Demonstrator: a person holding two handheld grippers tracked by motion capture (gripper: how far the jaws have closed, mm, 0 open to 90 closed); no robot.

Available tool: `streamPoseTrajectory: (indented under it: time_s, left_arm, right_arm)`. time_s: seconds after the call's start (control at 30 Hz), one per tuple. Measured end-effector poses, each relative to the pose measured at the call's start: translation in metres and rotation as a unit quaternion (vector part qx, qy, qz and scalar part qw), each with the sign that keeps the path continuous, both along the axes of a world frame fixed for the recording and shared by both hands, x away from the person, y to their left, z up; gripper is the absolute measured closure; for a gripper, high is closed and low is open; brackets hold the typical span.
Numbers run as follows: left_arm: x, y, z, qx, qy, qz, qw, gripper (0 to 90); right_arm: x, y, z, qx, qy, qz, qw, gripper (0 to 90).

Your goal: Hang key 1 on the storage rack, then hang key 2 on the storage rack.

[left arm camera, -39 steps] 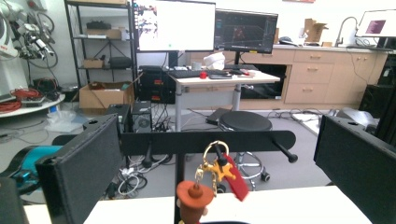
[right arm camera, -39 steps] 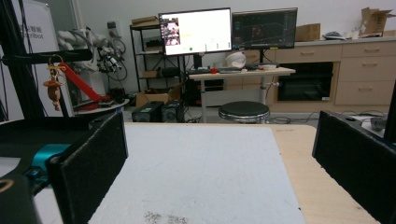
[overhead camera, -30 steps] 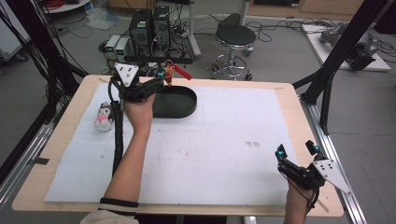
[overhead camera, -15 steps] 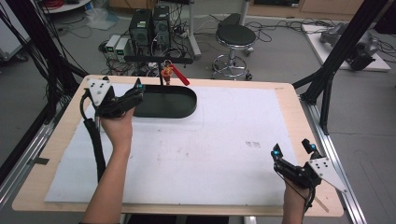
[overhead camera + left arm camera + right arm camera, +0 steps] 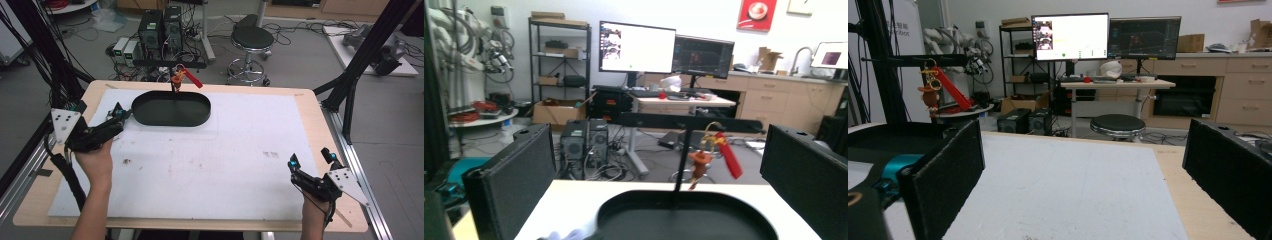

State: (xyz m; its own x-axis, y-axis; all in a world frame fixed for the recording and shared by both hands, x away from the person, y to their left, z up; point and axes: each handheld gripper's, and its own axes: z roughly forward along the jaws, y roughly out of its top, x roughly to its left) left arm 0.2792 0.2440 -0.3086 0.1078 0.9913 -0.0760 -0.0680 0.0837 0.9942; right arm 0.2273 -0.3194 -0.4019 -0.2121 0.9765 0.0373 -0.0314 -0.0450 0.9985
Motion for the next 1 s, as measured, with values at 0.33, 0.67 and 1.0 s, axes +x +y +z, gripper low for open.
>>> streamPoseTrajectory:
  time_s: [0.33, 0.67, 1.0]
  left_arm:
    - [-0.016, 0.013, -0.002, 0.013, 0.016, -0.007, 0.9998, 1.7]
    - [-0.020, 0.022, -0.007, 0.035, 0.040, -0.014, 0.9985, 1.7]
    - [-0.011, 0.030, -0.013, 0.043, 0.073, -0.013, 0.9963, 1.7]
  right_arm:
    - [0.000, 0.001, 0.001, -0.005, -0.001, -0.002, 1.0000, 2.5]
    - [0.001, 0.002, 0.002, -0.006, 0.002, -0.004, 1.0000, 2.5]
    - [0.003, 0.004, 0.002, -0.011, -0.001, 0.001, 0.9999, 2.4]
